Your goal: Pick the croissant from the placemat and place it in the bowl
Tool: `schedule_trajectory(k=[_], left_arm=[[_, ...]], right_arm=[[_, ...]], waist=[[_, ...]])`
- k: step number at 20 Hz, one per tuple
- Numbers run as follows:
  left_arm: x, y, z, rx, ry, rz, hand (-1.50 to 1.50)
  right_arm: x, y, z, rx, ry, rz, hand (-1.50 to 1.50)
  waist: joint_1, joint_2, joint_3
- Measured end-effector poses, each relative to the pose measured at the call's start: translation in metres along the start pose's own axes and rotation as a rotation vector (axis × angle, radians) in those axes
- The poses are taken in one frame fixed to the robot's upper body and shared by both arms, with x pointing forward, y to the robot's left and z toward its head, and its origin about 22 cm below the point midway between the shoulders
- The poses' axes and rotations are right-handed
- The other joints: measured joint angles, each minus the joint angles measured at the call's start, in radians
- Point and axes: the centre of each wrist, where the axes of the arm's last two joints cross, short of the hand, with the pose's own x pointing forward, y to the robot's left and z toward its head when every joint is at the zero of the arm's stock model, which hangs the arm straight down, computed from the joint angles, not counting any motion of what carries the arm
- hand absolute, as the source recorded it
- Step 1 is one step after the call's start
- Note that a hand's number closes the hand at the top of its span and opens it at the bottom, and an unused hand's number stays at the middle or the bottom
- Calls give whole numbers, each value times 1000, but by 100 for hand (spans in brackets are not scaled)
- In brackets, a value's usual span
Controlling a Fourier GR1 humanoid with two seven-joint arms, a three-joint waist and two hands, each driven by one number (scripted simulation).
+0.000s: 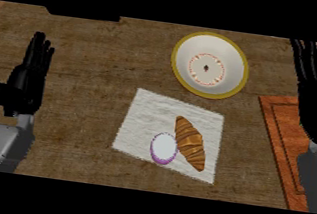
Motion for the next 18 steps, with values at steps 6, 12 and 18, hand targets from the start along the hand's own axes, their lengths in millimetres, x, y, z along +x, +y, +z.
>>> schedule_trajectory(k=[6,12,18], left_arm=[[17,-10,-11,-85,-54,-100,0],[26,-15,-13,-154,-23,-186,0],[34,-20,-15,-162,0,-220,0]], right_arm=[[-36,26,1,359,144,-239,150],[-83,-14,20,410,263,-225,-150],[-79,-49,2,604,229,-174,-150]], waist=[[95,27,15],[116,32,17],[108,25,17]])
